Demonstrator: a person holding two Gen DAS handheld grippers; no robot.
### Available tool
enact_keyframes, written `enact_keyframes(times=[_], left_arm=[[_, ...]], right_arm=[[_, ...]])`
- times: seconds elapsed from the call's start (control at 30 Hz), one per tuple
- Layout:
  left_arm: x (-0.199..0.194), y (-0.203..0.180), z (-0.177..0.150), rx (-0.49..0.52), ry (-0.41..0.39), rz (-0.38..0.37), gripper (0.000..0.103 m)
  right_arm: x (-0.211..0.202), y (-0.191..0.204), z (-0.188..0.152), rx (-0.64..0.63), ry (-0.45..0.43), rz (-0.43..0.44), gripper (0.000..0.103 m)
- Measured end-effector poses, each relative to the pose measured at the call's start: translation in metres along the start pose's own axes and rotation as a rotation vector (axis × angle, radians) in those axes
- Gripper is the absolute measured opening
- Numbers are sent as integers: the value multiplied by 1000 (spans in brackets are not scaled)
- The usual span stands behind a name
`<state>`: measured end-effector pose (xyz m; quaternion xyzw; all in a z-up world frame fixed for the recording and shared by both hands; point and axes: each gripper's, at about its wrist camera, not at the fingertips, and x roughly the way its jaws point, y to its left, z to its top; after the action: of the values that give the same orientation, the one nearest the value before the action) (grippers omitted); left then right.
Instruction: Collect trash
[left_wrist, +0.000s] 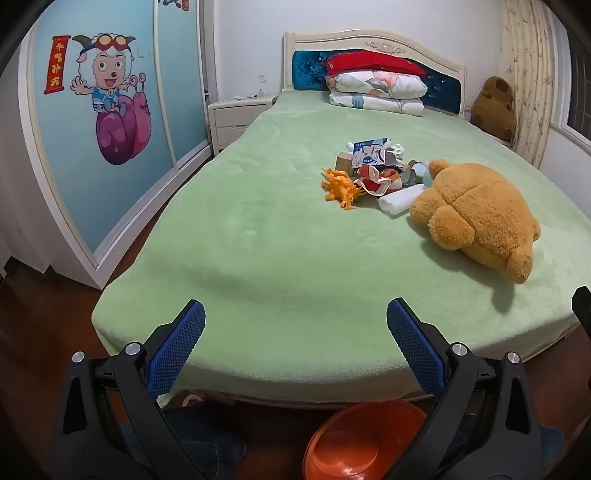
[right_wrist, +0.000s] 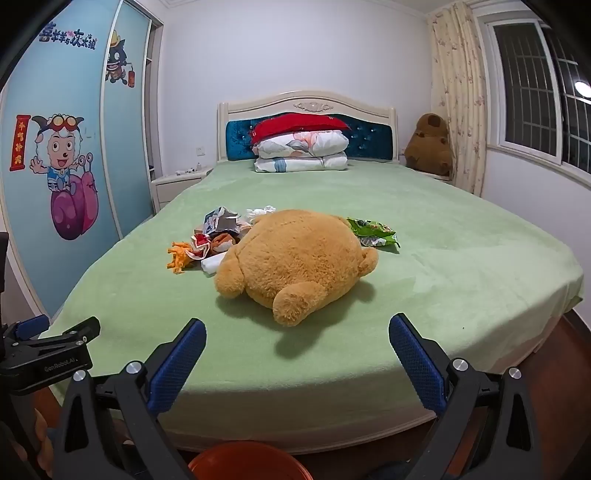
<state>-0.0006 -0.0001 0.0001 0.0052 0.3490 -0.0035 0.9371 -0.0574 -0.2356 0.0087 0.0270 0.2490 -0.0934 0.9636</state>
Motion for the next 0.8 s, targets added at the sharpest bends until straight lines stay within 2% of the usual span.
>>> enact_keyframes(times=[0.8], left_arm=[[-1, -5, -3, 15, 5, -3, 96]], right_arm=[[-11, -2, 7, 0, -19, 7, 98]])
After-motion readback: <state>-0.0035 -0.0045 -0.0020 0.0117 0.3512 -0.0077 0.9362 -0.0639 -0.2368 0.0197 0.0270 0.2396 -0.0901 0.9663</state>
